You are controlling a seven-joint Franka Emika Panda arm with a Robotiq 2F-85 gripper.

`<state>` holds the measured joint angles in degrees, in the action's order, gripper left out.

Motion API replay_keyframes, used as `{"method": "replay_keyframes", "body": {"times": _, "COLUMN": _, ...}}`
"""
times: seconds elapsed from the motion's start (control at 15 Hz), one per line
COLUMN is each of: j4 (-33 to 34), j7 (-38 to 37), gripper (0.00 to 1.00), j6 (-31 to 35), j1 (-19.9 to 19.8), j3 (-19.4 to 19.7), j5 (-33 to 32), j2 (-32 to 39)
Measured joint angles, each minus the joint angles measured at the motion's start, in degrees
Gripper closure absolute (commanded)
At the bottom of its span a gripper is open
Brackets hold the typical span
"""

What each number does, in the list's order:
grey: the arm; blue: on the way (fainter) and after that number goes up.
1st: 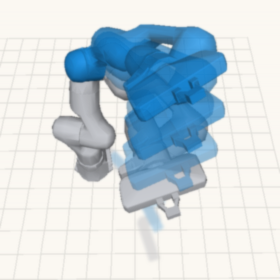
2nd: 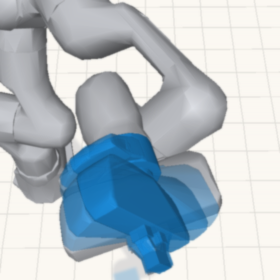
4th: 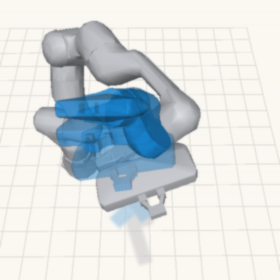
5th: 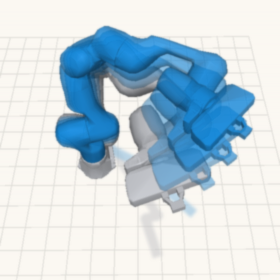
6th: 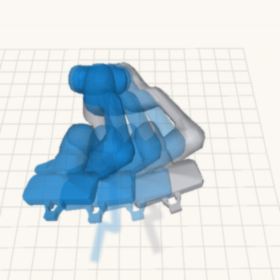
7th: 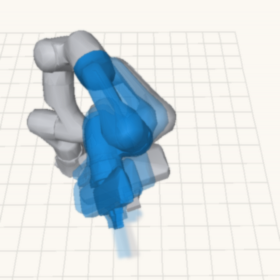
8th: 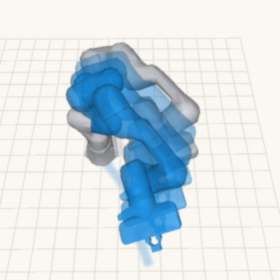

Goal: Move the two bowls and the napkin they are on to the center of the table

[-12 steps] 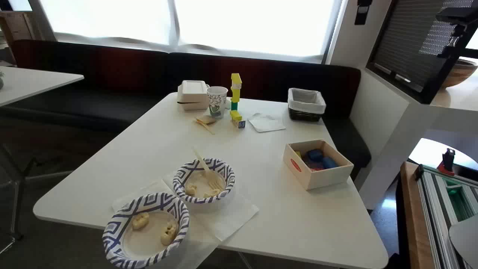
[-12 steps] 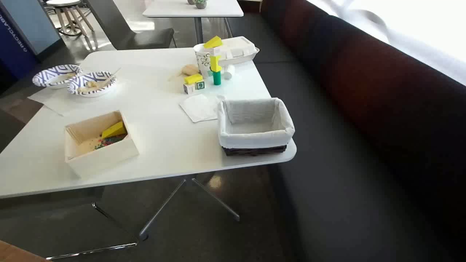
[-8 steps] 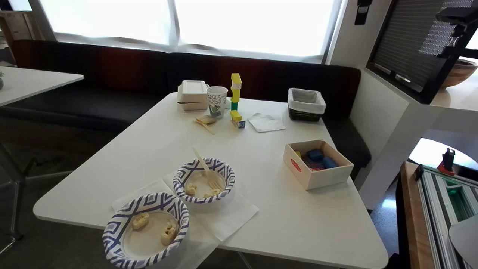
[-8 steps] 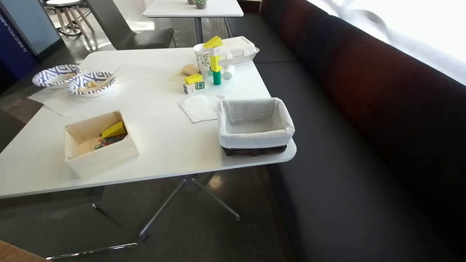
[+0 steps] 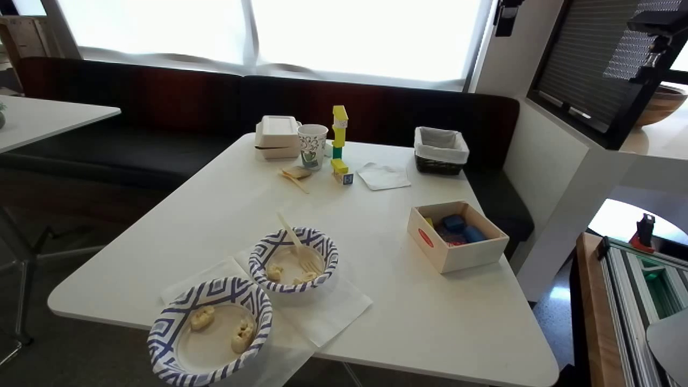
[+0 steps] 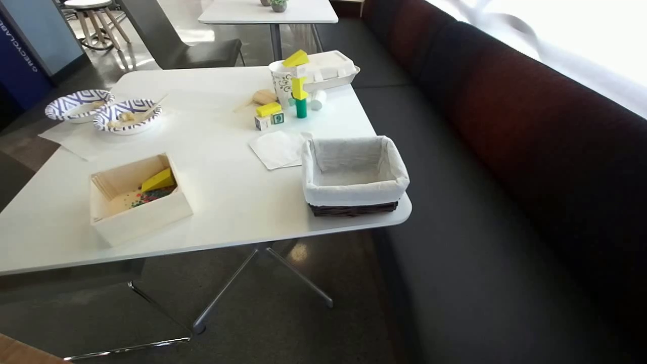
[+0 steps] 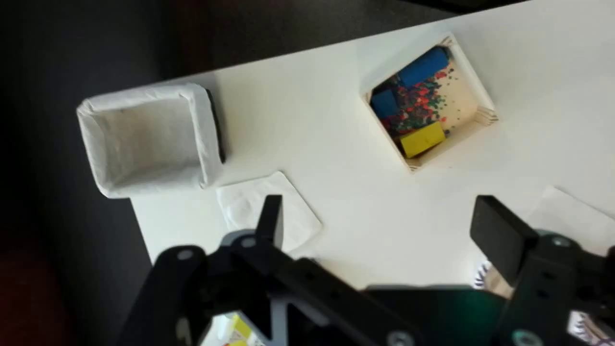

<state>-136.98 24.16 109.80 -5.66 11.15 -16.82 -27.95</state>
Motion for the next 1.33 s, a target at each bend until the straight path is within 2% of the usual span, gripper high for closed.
{"method": "replay_keyframes", "body": {"times": 0.2, "j4": 0.0, "j7": 3.8, "gripper": 0.00, "j6": 1.5, "j1": 5.3, "j3": -1.2, "j5": 4.6, "j2": 1.1}}
{"method": "replay_keyframes", "body": {"times": 0.4, "j4": 0.0, "j7": 8.7, "gripper": 0.00, "j6": 6.3, "j1": 9.8, "j3": -1.6, "j5": 9.7, "j2": 3.5}}
{"method": "replay_keyframes", "body": {"times": 0.8, "j4": 0.0, "j7": 22.9, "gripper": 0.00, "j6": 14.9, "j1": 16.4, "j3": -3.0, "j5": 23.1, "j2": 11.0}}
{"method": "replay_keyframes", "body": {"times": 1.07, "j4": 0.0, "j7": 29.9, "gripper": 0.00, "j6": 18.4, "j1": 19.1, "j3": -7.5, "j5": 30.3, "j2": 16.8}}
{"method": "replay_keyframes", "body": {"times": 1.33, "j4": 0.3, "j7": 29.7, "gripper": 0.00, "j6": 24.2, "j1": 19.4, "j3": -13.1, "j5": 31.6, "j2": 23.4}}
